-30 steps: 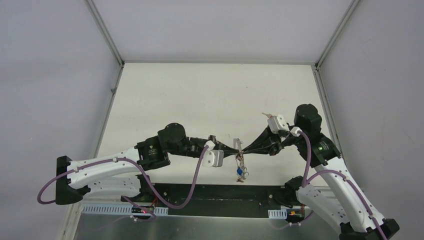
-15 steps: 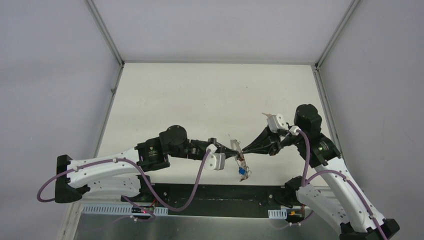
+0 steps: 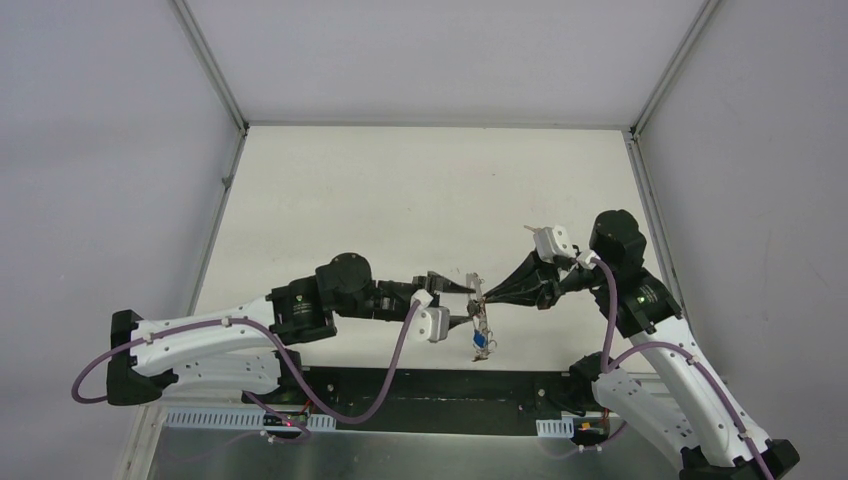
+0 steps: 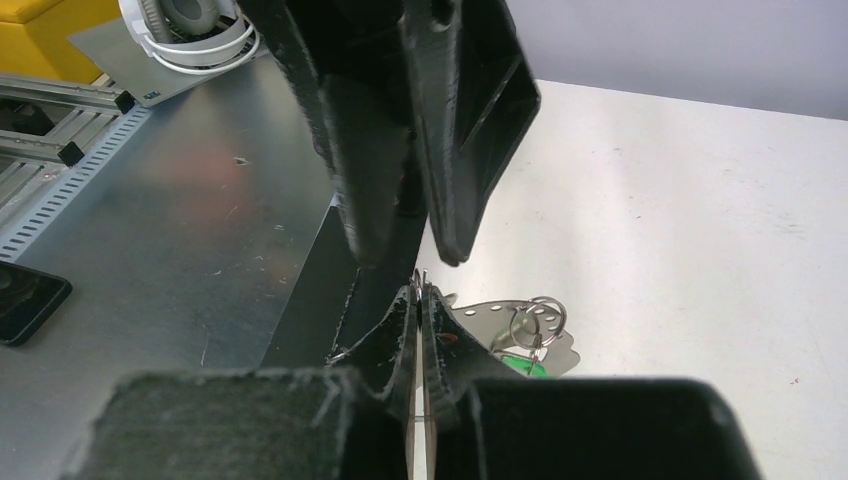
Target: Put the keys on the keyring
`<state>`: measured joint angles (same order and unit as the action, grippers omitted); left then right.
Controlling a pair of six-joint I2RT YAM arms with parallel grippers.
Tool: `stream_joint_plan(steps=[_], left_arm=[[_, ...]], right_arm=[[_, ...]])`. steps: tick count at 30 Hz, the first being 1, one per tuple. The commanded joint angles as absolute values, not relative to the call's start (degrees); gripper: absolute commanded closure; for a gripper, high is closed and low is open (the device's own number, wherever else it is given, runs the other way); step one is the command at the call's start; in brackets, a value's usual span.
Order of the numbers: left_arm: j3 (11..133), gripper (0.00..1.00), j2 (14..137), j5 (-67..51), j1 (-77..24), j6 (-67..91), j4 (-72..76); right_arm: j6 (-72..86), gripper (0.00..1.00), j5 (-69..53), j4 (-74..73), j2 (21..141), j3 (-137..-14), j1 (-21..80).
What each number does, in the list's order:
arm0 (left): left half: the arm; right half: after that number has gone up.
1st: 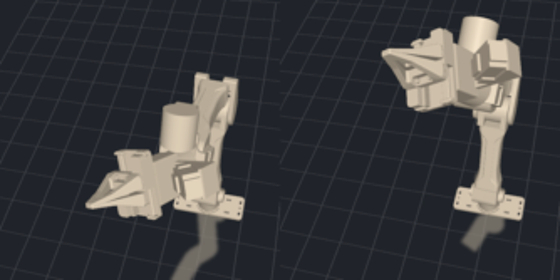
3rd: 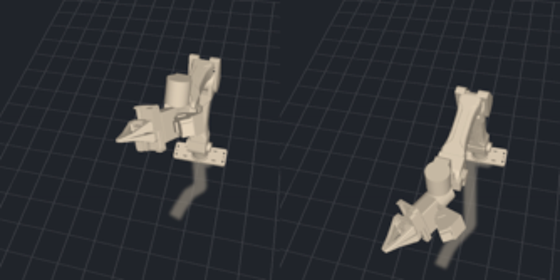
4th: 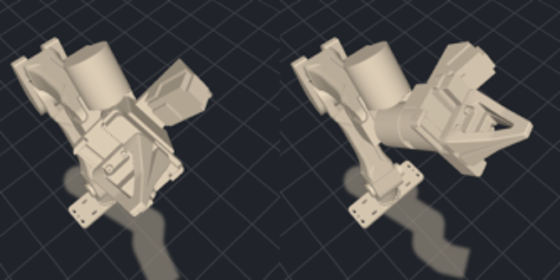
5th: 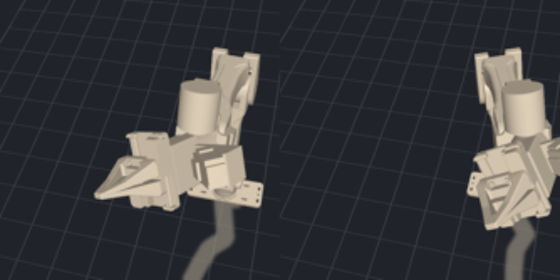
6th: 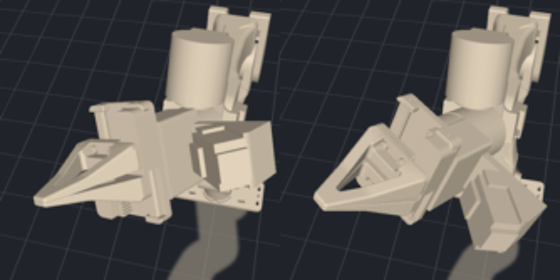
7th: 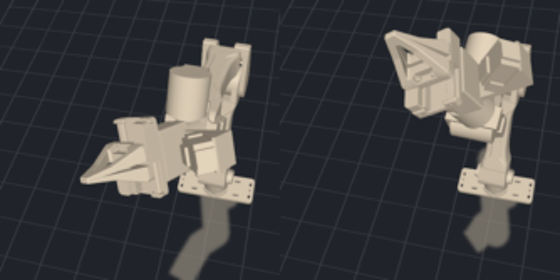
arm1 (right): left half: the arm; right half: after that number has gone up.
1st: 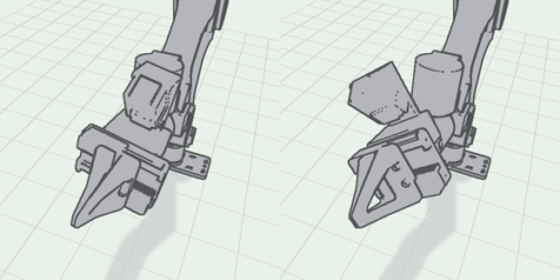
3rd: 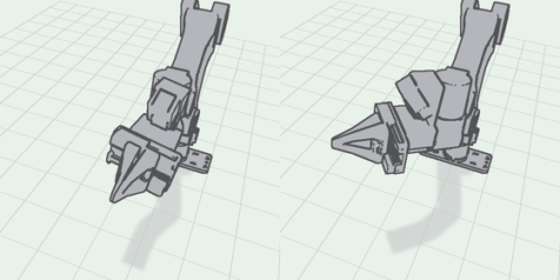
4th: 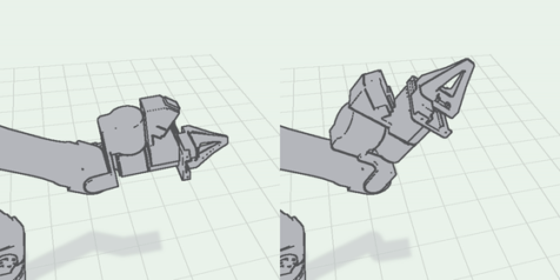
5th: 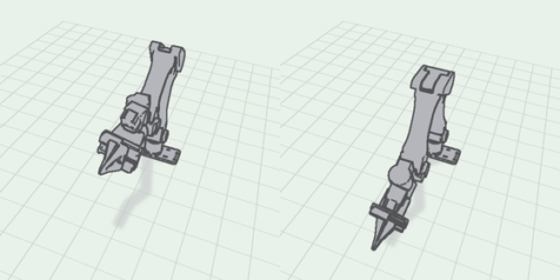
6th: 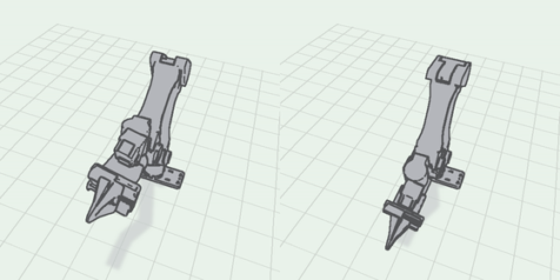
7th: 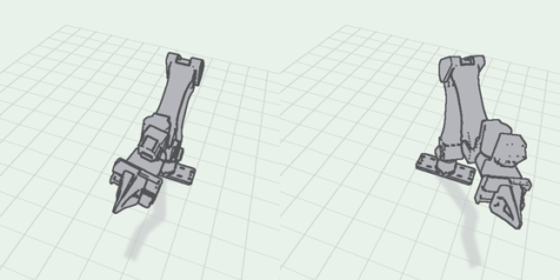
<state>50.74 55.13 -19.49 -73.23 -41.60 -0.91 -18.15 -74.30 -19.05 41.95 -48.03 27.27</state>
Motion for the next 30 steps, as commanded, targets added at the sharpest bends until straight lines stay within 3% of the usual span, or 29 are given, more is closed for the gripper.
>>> stream_joint_plan(steps=[1,2,7,14,20,30], left_arm=[[50.28,0.41,51.39,-16.01,-73.94,-37.7,2.84],[49.14,0.33,50.47,-14.96,-73.92,-36.57,4.71],[44.5,0.15,46.39,-6.99,-73.93,-25.98,12.54],[50.51,0.02,48.87,5.2,-73.84,-11.82,2.18],[55.99,0.01,55.65,13.19,-72.03,-2.68,-9.27],[56.2,0.01,62.93,-6.16,-53.84,20.82,-18.8]], right_arm=[[-17.6,1.0,-74.03,-14.88,41.18,-48.43,27.43],[-17.6,1.0,-74.02,-14.83,41.14,-48.35,27.42],[-17.58,1.0,-73.15,-14.72,41.06,-48.15,27.42],[-16.99,1.0,-69.53,-14.77,39.98,-46.69,27.47],[-16.35,1.0,-66.87,-14.66,38.8,-44.79,27.41],[-16.7,1.0,-66.17,-14.52,38.23,-42.42,27.47]])
